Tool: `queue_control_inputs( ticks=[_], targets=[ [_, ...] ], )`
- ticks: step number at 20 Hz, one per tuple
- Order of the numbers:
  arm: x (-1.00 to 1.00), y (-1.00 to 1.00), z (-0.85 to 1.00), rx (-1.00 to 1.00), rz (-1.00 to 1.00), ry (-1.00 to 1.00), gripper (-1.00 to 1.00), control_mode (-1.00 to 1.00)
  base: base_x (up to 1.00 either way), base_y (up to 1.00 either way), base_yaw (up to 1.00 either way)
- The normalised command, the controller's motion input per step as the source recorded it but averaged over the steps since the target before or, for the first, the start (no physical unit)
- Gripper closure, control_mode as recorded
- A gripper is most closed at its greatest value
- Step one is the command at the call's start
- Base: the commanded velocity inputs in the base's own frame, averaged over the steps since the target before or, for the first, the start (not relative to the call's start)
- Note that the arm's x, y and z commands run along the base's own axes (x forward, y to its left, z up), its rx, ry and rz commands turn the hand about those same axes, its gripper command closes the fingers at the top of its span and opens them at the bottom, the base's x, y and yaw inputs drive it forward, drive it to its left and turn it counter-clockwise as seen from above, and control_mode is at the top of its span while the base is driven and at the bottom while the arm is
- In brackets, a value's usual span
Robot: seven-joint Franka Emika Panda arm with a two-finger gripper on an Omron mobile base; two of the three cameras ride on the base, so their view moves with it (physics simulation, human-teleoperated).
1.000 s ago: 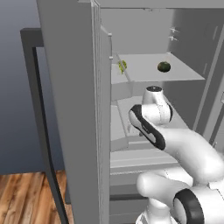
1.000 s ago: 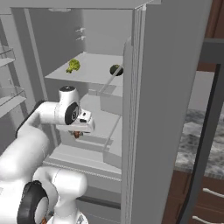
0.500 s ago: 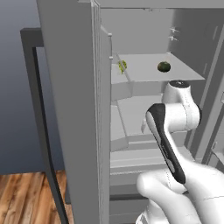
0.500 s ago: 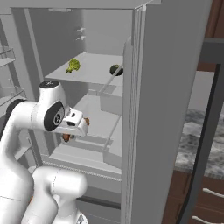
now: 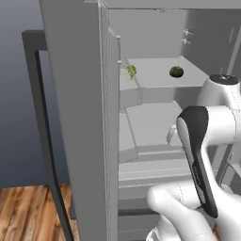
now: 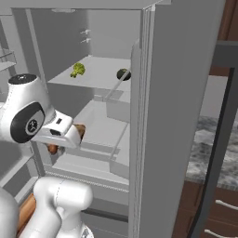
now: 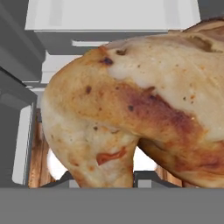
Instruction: Gather the broccoli and squash from the fridge and place them on a tray on the dining counter. Then gather the chicken drumsticks from the fridge and place them on the other tray.
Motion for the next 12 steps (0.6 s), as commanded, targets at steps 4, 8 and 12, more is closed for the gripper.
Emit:
queue_control_inputs(
  ticks=[4,8,12],
  targets=[
    [-0.66,-0.02,0.0,0.0,-0.07,-0.01,1.0,-1.0,0.0,0.0,0.0],
    [-0.05,0.0,0.0,0.0,0.0,0.0,1.0,-1.0,0.0,0.0,0.0],
    [0.0,0.0,0.0,0.0,0.0,0.0,1.0,1.0,-0.68,0.0,-0.05]
  ],
)
